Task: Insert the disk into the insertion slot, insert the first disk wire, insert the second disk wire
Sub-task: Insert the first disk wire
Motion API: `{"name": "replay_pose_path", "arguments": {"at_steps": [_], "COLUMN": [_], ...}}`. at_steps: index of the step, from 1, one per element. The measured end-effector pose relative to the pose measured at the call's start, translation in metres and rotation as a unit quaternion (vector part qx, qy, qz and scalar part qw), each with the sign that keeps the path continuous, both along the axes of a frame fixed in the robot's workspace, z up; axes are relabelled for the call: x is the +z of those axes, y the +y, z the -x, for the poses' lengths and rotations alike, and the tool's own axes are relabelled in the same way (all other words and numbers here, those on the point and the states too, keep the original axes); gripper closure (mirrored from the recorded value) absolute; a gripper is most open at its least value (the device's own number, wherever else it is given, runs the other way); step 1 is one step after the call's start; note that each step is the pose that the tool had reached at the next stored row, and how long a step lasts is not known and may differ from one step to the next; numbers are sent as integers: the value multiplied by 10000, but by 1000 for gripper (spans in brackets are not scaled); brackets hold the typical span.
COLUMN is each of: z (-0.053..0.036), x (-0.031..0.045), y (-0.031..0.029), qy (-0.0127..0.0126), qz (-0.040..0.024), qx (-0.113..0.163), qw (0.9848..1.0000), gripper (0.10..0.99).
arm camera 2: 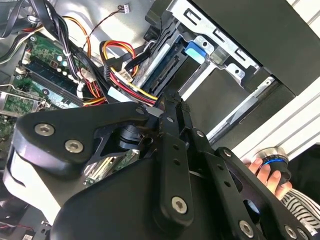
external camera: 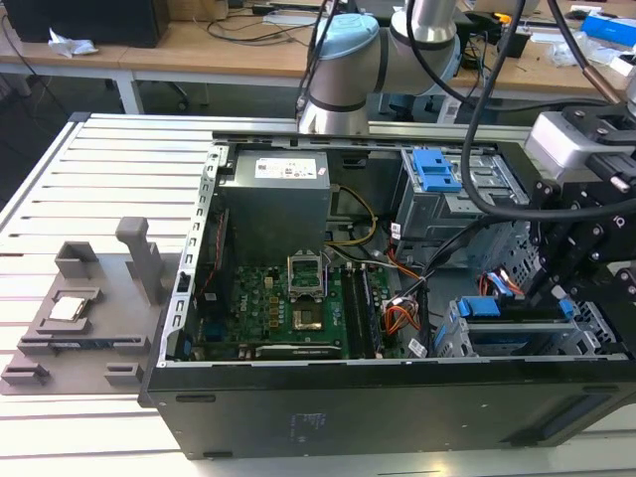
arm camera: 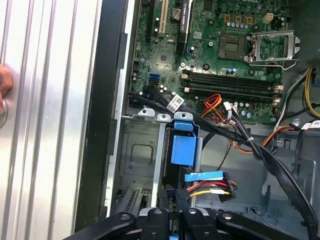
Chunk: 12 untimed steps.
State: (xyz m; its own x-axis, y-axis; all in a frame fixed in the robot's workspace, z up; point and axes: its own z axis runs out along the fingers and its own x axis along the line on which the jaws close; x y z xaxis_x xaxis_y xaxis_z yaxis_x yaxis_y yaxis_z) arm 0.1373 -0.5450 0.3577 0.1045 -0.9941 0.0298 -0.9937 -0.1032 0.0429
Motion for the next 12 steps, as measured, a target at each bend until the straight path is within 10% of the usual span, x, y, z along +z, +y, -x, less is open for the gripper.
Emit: {"name": "replay_pose_path", "arguments": {"at_steps": [7,12], "z": [-64,-118], "x": [-39,-40], "y": [-2,102], "qy": [0,0], "qz": [-2,1], "qx": [-63,-77], "qw": [10000,10000], "gripper": [918,918]}}
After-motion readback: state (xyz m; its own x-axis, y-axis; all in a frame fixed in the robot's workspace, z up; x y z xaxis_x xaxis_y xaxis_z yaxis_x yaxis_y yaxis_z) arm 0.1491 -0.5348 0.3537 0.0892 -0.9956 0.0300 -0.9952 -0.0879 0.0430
